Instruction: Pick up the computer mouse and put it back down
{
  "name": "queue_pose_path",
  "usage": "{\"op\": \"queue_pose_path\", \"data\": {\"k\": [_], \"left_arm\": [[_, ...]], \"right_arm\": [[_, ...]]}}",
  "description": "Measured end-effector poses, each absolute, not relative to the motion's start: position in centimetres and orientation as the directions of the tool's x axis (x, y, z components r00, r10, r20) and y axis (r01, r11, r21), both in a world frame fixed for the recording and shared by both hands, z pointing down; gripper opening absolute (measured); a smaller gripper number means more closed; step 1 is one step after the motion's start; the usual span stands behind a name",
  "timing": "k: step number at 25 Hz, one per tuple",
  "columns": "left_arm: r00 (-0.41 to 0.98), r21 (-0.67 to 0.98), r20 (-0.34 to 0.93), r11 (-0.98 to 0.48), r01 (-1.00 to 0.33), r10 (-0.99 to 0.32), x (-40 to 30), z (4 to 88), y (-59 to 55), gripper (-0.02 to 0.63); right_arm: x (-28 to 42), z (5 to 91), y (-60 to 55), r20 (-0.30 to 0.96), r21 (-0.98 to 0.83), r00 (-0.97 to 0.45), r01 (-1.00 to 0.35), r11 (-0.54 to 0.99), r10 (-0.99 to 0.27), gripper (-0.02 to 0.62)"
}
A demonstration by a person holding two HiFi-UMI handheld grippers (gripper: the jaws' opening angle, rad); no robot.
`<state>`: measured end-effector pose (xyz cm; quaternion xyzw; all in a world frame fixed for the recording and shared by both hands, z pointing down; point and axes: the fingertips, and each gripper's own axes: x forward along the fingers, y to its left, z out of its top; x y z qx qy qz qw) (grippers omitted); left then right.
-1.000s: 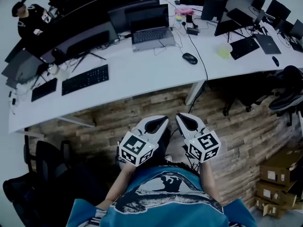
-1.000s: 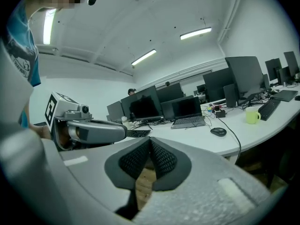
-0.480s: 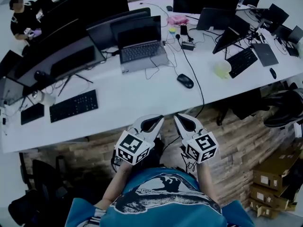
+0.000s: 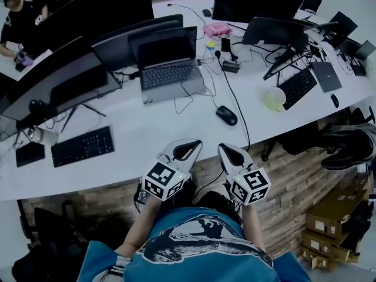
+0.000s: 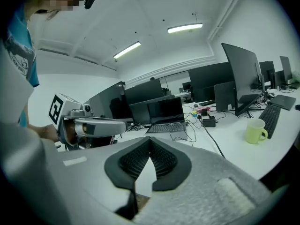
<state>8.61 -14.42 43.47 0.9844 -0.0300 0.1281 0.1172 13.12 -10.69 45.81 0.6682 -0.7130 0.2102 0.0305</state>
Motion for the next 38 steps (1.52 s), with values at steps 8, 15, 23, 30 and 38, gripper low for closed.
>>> {"op": "queue_pose_path", "data": {"k": [8,15,23,30,38], "left_arm": [[0.959,0.232,0.281,-0.968,-0.095,-0.027,10.3,44.0,-14.8,0.015],[0.945,0.240,0.301,-0.948,-0.208,-0.131,11.6,44.5,-15.3,0.015],[0.900,0.251,0.305,-0.886,-0.390,-0.310,12.8,44.2,-15.9,0.015],[0.846,0.233,0.316,-0.830,-0.508,-0.429,13.0,44.4,-15.5,0.015],[0.790,0.204,0.314,-0.775,-0.598,-0.527,12.8,44.0,-15.4,0.015]], "right_arm": [[15.1,46.4,-11.3,0.334,-0.282,-0.108,-0.959,0.010,-0.936,0.003],[17.9,47.7,-12.3,0.353,-0.294,-0.187,-0.952,0.081,-0.917,0.003],[20.0,49.5,-14.0,0.408,-0.256,-0.337,-0.934,0.248,-0.848,0.003],[22.8,53.0,-15.0,0.459,-0.224,-0.374,-0.927,0.302,-0.806,0.005],[26.6,57.8,-17.7,0.555,-0.166,-0.346,-0.937,0.306,-0.757,0.065]]}}
